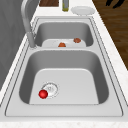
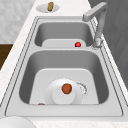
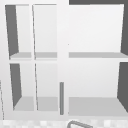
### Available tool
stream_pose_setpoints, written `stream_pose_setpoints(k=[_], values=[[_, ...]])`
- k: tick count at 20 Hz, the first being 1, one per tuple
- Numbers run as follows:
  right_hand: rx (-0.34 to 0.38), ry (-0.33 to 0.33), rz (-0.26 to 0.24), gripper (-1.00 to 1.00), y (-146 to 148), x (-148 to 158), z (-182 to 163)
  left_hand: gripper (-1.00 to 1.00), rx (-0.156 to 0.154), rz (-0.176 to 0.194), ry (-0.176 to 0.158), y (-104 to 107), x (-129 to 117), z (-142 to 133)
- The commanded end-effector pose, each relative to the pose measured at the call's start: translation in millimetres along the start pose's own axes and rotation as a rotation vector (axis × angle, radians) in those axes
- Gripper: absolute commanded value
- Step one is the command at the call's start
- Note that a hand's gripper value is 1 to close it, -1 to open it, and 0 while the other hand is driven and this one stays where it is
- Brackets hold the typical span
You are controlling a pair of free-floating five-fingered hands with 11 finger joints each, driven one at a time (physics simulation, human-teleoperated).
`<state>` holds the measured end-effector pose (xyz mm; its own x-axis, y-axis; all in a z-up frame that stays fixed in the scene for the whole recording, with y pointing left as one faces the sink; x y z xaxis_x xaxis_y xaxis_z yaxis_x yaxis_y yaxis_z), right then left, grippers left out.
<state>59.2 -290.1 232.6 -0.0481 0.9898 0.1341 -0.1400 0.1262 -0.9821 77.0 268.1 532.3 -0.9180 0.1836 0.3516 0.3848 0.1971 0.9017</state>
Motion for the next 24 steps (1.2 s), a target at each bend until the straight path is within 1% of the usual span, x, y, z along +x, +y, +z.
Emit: stream_pose_setpoints(k=[1,6,13,14,15,18,20,24], values=[[0.0,0.0,0.0,0.0,0.0,0.0,0.0,-1.0,0.118,-0.031,0.07,-1.5,3.7,-0.4],[0.0,0.0,0.0,0.0,0.0,0.0,0.0,-1.0,0.105,-0.041,0.088,-2.8,6.6,-1.0],[0.0,0.0,0.0,0.0,0.0,0.0,0.0,-1.0,0.105,-0.045,0.094,-3.9,9.0,-1.5],[0.0,0.0,0.0,0.0,0.0,0.0,0.0,-1.0,0.111,-0.048,0.085,-3.5,10.0,-1.8],[0.0,0.0,0.0,0.0,0.0,0.0,0.0,-1.0,0.119,-0.057,0.07,-1.2,12.0,-2.7],[0.0,0.0,0.0,0.0,0.0,0.0,0.0,-1.0,0.131,-0.061,0.059,0.9,15.4,-3.9],[0.0,0.0,0.0,0.0,0.0,0.0,0.0,-1.0,0.141,-0.065,0.045,3.8,18.4,-5.3],[0.0,0.0,0.0,0.0,0.0,0.0,0.0,-1.0,0.145,-0.079,0.038,8.4,24.5,-8.3]])
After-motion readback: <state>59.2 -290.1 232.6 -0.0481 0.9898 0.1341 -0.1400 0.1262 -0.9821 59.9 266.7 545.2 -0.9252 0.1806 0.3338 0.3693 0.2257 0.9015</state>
